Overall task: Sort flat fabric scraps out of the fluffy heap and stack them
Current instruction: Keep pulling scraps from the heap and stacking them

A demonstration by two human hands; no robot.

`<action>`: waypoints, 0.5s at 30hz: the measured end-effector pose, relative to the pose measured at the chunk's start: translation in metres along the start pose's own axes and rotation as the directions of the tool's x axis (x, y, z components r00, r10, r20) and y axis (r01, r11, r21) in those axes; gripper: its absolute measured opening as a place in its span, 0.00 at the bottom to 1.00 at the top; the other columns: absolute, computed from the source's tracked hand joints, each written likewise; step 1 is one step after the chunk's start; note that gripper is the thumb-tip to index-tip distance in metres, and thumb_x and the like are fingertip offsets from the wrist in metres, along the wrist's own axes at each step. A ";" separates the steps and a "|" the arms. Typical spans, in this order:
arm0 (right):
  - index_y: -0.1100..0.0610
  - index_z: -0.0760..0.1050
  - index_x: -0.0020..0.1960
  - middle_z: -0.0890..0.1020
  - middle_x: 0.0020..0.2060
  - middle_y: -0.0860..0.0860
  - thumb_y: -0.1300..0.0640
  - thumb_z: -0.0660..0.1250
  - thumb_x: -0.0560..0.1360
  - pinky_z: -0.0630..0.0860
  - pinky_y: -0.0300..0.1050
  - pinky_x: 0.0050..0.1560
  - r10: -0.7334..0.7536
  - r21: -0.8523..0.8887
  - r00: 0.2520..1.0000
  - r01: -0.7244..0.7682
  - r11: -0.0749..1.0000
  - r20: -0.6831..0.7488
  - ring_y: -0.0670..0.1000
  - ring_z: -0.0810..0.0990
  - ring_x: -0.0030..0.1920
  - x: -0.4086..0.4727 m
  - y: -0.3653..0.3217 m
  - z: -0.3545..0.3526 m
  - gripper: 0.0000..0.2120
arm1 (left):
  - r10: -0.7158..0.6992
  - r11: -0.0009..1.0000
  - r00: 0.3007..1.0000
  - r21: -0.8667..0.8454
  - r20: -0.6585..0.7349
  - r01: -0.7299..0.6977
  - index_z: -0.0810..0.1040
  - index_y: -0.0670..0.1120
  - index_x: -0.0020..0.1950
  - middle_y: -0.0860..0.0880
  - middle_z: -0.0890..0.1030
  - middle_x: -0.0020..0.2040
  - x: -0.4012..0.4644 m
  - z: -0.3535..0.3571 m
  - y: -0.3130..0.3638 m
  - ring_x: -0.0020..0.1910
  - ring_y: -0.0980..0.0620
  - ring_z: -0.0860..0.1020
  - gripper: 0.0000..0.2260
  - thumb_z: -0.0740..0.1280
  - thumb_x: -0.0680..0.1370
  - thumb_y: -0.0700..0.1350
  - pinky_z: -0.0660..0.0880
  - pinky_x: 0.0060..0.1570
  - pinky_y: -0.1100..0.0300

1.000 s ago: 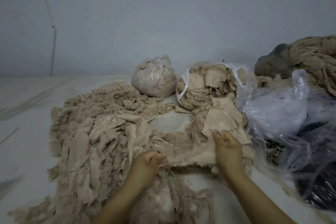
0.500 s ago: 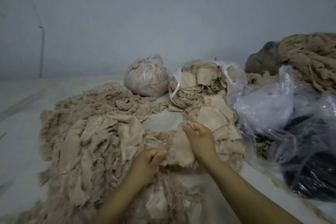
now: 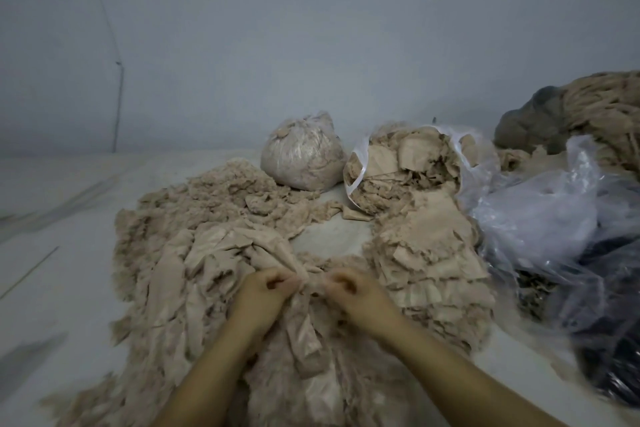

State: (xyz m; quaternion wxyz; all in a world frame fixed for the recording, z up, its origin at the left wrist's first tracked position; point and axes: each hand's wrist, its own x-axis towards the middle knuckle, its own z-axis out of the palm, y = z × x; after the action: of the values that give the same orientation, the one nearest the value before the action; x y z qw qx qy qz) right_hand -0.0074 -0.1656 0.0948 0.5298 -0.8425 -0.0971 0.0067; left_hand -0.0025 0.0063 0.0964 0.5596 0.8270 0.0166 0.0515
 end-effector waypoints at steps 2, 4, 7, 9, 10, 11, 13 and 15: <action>0.55 0.80 0.45 0.82 0.39 0.46 0.53 0.70 0.74 0.76 0.36 0.43 0.041 0.211 0.997 -0.055 0.976 0.071 0.43 0.79 0.39 -0.003 -0.002 0.019 0.05 | -0.008 0.984 0.998 -0.179 0.065 0.019 0.79 0.44 0.37 0.56 0.73 0.23 -0.004 0.000 0.006 0.22 0.60 0.68 0.10 0.65 0.78 0.38 0.64 0.24 0.68; 0.59 0.77 0.38 0.80 0.33 0.50 0.60 0.71 0.74 0.74 0.37 0.39 0.074 0.415 0.994 -0.098 0.905 0.075 0.46 0.77 0.35 -0.002 -0.008 0.026 0.07 | -0.033 0.957 0.998 -0.287 0.062 0.050 0.75 0.43 0.36 0.52 0.69 0.22 -0.006 -0.002 0.009 0.21 0.58 0.65 0.12 0.62 0.79 0.36 0.62 0.21 0.66; 0.59 0.72 0.39 0.79 0.34 0.53 0.63 0.66 0.77 0.73 0.38 0.41 0.059 0.404 0.998 -0.067 0.912 0.032 0.48 0.76 0.36 0.001 -0.012 0.024 0.08 | -0.056 0.942 0.998 -0.333 -0.028 0.044 0.69 0.41 0.36 0.49 0.67 0.23 -0.005 -0.006 0.008 0.20 0.56 0.64 0.12 0.58 0.81 0.36 0.61 0.20 0.65; 0.60 0.71 0.41 0.81 0.35 0.52 0.64 0.62 0.79 0.74 0.35 0.41 0.012 0.414 1.000 -0.001 0.910 -0.025 0.45 0.79 0.36 0.000 -0.011 0.022 0.08 | -0.083 0.949 0.988 -0.314 -0.130 0.039 0.68 0.42 0.38 0.48 0.66 0.25 -0.003 -0.008 0.006 0.23 0.54 0.63 0.12 0.57 0.81 0.37 0.61 0.23 0.61; 0.61 0.70 0.41 0.82 0.35 0.52 0.64 0.60 0.80 0.75 0.35 0.42 0.004 0.435 0.999 0.017 0.900 -0.048 0.45 0.80 0.37 0.000 -0.010 0.020 0.08 | -0.103 0.944 0.979 -0.327 -0.173 0.042 0.67 0.42 0.38 0.47 0.66 0.26 -0.001 -0.010 0.005 0.24 0.53 0.63 0.12 0.56 0.82 0.38 0.60 0.24 0.61; 0.62 0.70 0.42 0.81 0.35 0.52 0.64 0.59 0.80 0.76 0.38 0.44 -0.002 0.445 0.998 0.027 0.895 -0.056 0.46 0.81 0.38 -0.001 -0.009 0.019 0.08 | -0.114 0.936 0.976 -0.349 -0.186 0.043 0.67 0.42 0.38 0.47 0.66 0.27 0.001 -0.012 0.006 0.25 0.53 0.63 0.12 0.56 0.82 0.38 0.60 0.25 0.61; 0.63 0.71 0.46 0.80 0.38 0.53 0.59 0.61 0.80 0.76 0.43 0.47 0.007 0.394 0.998 0.017 0.919 -0.059 0.50 0.79 0.41 -0.001 -0.007 0.017 0.08 | -0.076 0.932 0.990 -0.361 -0.116 0.029 0.68 0.42 0.39 0.48 0.67 0.25 0.001 -0.010 0.010 0.22 0.53 0.64 0.12 0.56 0.82 0.38 0.62 0.22 0.63; 0.62 0.75 0.50 0.79 0.39 0.53 0.50 0.62 0.79 0.75 0.39 0.41 0.077 0.392 0.997 -0.062 0.918 -0.023 0.48 0.77 0.39 0.002 -0.009 0.021 0.15 | -0.015 0.954 1.000 -0.300 -0.026 0.007 0.69 0.42 0.39 0.50 0.68 0.23 -0.001 -0.004 0.015 0.20 0.55 0.64 0.11 0.57 0.81 0.38 0.62 0.21 0.63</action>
State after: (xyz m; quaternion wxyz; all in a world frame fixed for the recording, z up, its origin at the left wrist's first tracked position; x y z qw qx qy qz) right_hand -0.0093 -0.1431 0.0938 0.6884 -0.7228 -0.0538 0.0289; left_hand -0.0047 0.0045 0.1121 0.6784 0.7318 0.0212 0.0621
